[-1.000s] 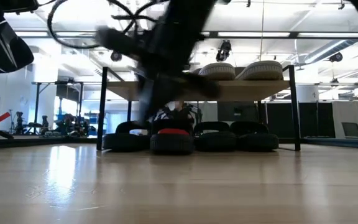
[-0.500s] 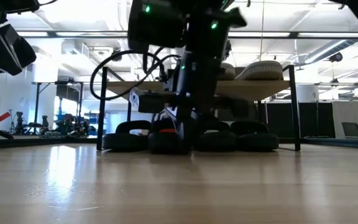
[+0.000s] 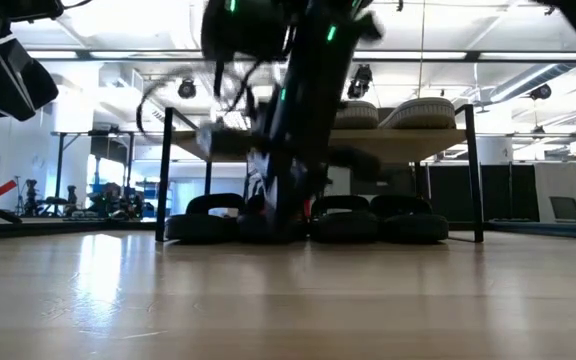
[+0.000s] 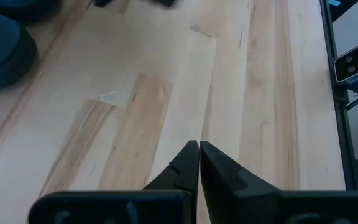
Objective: Pick and place slides into the shelf
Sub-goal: Return to Home Position
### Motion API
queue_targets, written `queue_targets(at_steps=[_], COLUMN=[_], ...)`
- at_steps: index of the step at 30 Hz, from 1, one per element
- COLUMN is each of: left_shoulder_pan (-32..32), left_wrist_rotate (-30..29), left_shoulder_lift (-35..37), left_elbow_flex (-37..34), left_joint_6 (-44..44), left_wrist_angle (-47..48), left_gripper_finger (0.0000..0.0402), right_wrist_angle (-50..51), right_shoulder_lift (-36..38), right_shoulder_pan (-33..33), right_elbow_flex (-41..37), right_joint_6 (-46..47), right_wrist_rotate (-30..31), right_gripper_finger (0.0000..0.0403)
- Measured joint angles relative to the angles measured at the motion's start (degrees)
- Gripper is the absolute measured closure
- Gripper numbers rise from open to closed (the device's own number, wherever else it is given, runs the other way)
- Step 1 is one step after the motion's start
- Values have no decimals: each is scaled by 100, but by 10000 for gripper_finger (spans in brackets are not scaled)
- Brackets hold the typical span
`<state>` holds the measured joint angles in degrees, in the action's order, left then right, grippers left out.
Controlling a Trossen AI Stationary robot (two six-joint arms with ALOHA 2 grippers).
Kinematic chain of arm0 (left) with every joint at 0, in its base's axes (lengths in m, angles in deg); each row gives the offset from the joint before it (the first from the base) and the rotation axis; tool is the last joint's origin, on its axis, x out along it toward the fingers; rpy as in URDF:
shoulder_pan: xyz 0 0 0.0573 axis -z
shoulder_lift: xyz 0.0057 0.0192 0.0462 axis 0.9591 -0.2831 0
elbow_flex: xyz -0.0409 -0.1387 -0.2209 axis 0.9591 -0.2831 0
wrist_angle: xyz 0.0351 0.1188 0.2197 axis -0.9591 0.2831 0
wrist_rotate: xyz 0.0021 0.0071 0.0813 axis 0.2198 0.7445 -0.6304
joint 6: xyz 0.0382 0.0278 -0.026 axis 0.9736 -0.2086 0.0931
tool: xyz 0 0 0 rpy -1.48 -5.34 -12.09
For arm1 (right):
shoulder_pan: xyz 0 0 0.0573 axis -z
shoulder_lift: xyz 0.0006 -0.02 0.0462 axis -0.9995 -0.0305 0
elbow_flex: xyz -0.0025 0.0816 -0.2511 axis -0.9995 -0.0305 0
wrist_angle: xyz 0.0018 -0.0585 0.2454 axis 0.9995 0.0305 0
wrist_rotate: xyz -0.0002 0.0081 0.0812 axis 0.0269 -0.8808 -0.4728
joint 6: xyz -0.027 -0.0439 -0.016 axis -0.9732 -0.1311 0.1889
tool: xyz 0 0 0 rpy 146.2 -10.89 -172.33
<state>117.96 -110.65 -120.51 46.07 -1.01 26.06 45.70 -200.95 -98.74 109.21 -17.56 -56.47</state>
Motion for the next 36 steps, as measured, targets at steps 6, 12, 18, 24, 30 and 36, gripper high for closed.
queue_targets(at_steps=[6,12,18,24,30,36], left_shoulder_pan=[-40,-625,-1607,-1915,-1919,-2290], left_wrist_rotate=[-375,167,1068,763,789,1721], left_shoulder_lift=[0,300,1146,1784,1792,566], left_elbow_flex=[0,84,208,156,89,49], left_joint_6=[-51,657,2215,2986,1640,2625], left_wrist_angle=[-41,-1165,-2758,-3146,-3266,-5548], left_gripper_finger=[402,402,402,402,402,402], right_wrist_angle=[-301,-75,700,353,927,-339], right_shoulder_lift=[740,1981,3561,4125,4471,4702], right_shoulder_pan=[-912,-1724,-2135,-3317,-3750,-3411], right_elbow_flex=[0,4,8,4,-66,-1373], right_joint_6=[-128,-923,532,-768,-20,-506], right_wrist_rotate=[-24,105,2010,4338,3492,2536], right_gripper_finger=[394,394,394,394,394,394])
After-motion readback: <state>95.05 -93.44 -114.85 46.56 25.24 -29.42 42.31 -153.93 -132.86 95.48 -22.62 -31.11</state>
